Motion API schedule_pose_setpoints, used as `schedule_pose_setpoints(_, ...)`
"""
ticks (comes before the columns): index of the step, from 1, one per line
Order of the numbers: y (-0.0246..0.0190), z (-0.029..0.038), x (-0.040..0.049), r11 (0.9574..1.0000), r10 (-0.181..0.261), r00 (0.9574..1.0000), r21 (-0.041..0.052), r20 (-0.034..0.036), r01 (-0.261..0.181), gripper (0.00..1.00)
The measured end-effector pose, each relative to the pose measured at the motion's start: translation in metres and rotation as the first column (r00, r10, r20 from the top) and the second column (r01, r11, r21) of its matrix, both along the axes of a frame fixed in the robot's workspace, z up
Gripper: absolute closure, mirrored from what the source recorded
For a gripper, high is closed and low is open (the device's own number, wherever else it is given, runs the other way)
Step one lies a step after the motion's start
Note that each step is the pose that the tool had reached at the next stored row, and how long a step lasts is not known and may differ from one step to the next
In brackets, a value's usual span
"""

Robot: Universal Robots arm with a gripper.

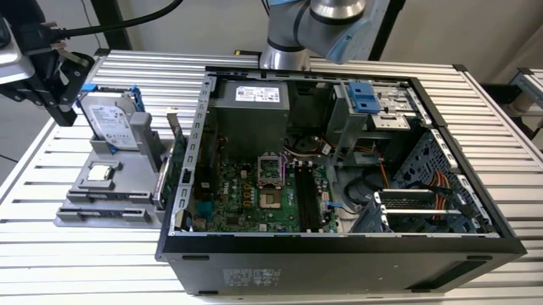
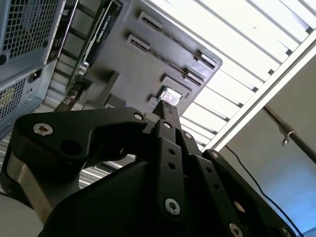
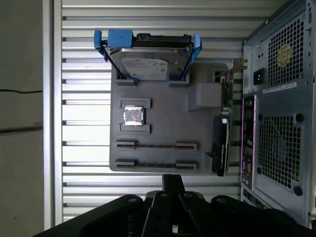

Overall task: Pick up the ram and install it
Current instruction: 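Reach for the ram, then pick up the ram and move it above insertion slot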

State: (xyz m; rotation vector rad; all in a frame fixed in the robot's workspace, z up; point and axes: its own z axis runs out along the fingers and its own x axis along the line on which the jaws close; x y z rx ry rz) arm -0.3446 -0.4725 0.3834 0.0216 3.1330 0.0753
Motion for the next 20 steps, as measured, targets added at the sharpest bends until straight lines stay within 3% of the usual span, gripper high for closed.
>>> schedule_pose_setpoints(4,-0.0019,-0.0001,-0.0002,1.0,0.0,1.0,0.0,0.0,0.0,1.0)
schedule_pose_setpoints(20,-0.0022,-0.0002,-0.0002,1.0,0.0,1.0,0.0,-0.0001,0.0,1.0)
